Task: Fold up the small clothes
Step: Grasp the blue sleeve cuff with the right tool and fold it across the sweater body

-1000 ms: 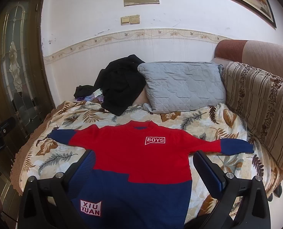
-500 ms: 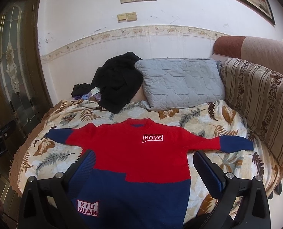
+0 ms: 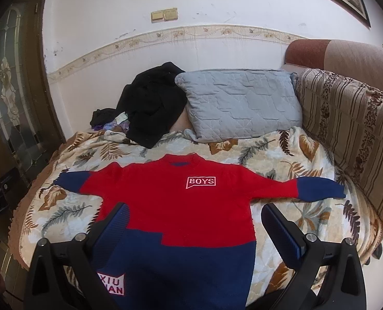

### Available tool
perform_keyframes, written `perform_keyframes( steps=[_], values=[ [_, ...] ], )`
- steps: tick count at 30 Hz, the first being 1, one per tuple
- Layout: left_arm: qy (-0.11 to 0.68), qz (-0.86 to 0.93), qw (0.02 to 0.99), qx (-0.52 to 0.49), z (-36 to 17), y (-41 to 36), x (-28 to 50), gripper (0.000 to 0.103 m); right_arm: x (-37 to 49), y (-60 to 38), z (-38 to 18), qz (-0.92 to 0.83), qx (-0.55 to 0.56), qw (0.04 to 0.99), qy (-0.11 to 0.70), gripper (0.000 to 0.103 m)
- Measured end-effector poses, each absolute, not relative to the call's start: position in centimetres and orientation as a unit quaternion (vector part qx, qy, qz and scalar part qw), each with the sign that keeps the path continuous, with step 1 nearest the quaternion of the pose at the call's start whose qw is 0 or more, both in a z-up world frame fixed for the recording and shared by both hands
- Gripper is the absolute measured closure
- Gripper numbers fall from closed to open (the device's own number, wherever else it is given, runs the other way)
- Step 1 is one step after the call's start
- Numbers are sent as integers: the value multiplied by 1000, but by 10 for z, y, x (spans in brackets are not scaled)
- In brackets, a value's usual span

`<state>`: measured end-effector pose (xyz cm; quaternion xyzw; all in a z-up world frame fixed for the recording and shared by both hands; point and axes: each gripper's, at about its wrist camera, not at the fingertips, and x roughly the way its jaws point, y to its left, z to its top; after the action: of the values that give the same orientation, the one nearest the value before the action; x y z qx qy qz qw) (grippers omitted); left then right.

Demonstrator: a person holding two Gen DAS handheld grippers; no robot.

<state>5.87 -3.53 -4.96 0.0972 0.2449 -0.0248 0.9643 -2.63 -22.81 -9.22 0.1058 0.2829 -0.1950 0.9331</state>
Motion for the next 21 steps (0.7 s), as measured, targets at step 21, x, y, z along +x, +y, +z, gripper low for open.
perform_keyframes(
  steps=[21],
  values=[
    [478,-82,867,113,-275,-108,237,0,-43,-601,-287,-325,499,765,246,23]
  ],
)
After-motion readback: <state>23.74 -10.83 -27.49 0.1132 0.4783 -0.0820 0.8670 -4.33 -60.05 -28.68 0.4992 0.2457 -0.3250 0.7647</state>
